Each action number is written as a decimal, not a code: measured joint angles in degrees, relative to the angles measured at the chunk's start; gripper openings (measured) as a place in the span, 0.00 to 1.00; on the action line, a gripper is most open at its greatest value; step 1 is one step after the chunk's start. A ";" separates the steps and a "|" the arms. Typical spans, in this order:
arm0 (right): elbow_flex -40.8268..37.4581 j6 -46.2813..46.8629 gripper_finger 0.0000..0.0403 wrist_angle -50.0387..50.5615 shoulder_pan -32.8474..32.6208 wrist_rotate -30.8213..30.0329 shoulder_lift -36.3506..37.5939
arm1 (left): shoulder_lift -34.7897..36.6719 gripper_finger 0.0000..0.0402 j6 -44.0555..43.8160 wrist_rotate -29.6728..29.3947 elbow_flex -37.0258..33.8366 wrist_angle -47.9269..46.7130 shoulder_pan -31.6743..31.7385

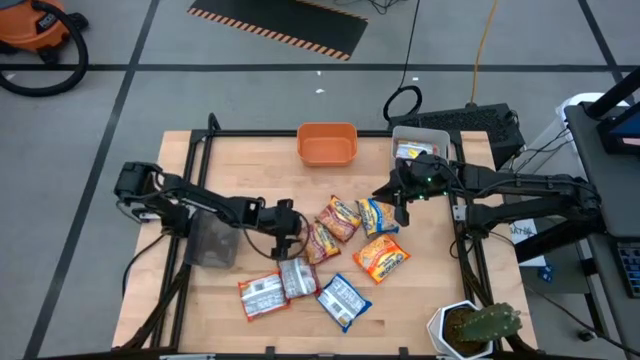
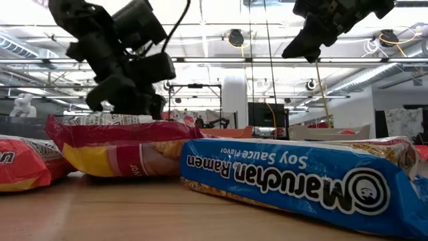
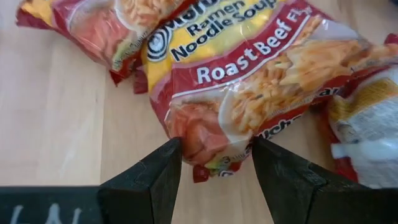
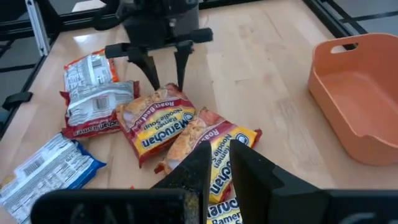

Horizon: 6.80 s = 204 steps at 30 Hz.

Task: Sort Maruchan noodles
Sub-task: Put the middle red noodle pack into the black bin

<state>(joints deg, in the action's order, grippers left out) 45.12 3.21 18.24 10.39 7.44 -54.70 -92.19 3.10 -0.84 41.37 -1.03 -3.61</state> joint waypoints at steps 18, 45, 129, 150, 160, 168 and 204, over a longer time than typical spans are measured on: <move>0.00 -2.41 0.14 -0.24 0.00 -0.18 0.00 | -3.02 0.03 5.17 0.18 0.04 3.36 3.27; 0.00 -4.14 0.14 0.00 0.02 -6.14 -0.02 | 24.99 0.00 -4.54 -27.15 -0.01 -19.60 -6.91; -0.02 -0.88 0.14 0.00 0.00 -5.88 -2.60 | 27.35 0.37 -12.16 -19.87 13.07 -88.98 -24.52; -0.01 -2.59 0.14 -0.01 0.00 -5.88 -2.60 | 27.37 0.37 -8.61 -20.57 13.33 -88.97 -12.26; -0.02 -3.50 0.14 -0.49 0.00 -5.88 -2.60 | 27.38 0.37 -13.97 -20.03 13.34 -84.53 -10.52; -0.01 -3.48 0.14 -0.42 0.00 -5.88 -2.60 | 27.39 0.23 -25.76 -14.45 8.17 -80.24 -12.79; -0.02 -2.81 0.14 -0.04 0.00 -5.82 -2.61 | 18.54 0.09 -40.55 -11.60 -0.81 -64.58 -9.13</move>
<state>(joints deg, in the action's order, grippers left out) 45.10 0.40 18.20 10.39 1.62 -57.30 -73.65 -37.45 -12.45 40.56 -65.61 -12.73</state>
